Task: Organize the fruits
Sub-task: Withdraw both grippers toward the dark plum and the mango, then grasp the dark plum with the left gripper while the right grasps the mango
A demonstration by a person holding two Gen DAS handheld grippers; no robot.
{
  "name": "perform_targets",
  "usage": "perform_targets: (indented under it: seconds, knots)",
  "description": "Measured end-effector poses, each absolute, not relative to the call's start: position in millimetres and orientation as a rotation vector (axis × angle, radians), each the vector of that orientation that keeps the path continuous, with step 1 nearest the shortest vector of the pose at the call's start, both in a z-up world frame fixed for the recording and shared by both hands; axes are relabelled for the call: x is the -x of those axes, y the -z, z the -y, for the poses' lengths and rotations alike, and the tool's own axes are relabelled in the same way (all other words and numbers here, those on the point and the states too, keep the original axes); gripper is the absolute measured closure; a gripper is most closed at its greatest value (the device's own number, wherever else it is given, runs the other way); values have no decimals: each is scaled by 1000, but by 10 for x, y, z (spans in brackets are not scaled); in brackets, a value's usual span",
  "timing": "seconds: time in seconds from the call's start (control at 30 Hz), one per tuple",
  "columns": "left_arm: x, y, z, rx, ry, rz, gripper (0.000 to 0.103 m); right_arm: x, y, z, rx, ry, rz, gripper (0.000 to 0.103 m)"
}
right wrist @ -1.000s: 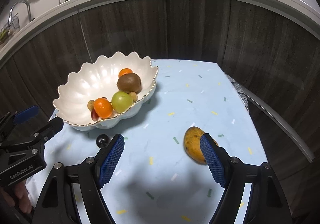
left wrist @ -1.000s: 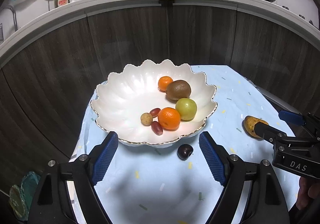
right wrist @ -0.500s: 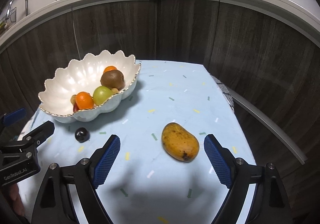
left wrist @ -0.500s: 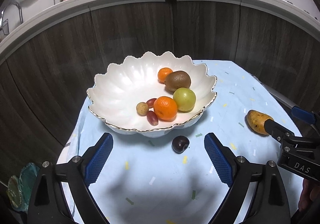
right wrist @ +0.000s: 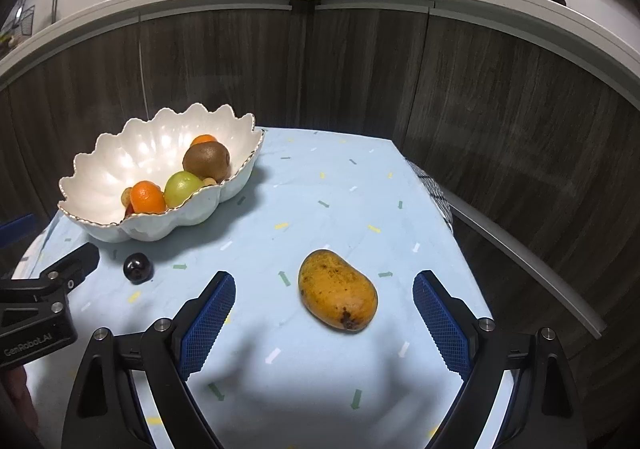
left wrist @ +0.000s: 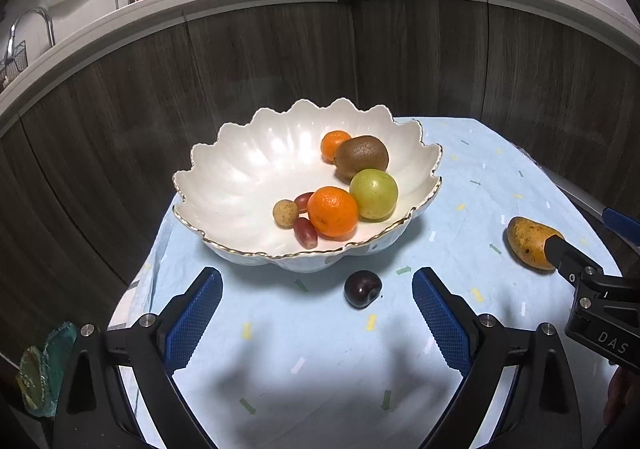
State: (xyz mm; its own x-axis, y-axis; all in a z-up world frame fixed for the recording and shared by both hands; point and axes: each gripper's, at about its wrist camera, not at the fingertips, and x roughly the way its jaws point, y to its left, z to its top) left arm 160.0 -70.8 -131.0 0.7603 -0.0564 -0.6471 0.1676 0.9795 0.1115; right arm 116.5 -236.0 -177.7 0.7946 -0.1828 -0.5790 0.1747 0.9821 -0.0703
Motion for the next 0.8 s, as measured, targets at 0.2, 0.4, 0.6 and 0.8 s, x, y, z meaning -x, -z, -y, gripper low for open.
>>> perform_targets:
  seconds: [0.2, 0.4, 0.6, 0.8]
  knots:
    - [-1640, 1347, 764, -159, 117, -696, 6, -1226, 1844, 2461, -13, 185, -646, 12]
    - [-1707, 1404, 797, -137, 118, -712, 6, -1295, 1900, 2494, -15, 167, -664, 12]
    - [-1808, 1504, 828, -124, 108, -738, 7, -1364, 1930, 2497, 2, 156, -670, 12]
    - [-1844, 1610, 878, -121, 107, -771, 13, -1428, 1949, 2521, 20, 155, -670, 12]
